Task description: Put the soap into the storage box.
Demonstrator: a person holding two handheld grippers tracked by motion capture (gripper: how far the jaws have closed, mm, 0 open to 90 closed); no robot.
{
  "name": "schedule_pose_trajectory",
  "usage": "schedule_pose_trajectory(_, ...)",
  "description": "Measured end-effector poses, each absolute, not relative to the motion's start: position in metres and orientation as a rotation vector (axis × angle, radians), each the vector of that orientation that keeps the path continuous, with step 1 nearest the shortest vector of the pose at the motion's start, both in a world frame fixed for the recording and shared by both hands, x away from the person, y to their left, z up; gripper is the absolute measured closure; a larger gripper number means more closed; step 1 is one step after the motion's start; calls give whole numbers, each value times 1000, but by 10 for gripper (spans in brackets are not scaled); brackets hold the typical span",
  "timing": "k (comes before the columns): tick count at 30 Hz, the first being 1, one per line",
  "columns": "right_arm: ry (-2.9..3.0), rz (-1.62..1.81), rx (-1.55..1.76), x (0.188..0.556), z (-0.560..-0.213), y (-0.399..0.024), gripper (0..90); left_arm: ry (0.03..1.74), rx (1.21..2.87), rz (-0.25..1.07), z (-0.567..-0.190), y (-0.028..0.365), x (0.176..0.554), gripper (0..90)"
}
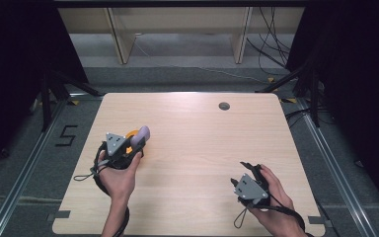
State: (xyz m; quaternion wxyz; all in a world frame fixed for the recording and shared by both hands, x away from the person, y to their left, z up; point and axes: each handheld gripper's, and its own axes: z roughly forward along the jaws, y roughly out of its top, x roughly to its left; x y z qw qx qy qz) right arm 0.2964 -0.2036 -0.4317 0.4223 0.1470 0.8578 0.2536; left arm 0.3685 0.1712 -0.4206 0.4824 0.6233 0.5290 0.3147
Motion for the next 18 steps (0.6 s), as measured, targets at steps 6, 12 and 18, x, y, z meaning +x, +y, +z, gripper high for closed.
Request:
schedule_pose_trajectory(6,2145,638,395,296,-432,-204,406,1320,1502,801,-421,178,374,588)
schedule_pose_trajectory(12,2147,632,367,297,-432,-204,406,1350,1490,847,-424,186,379,588)
schedule_pose_trajectory(18,2143,627,384,296,-432,-204,406,1388,1485,861,-431,195,388,588)
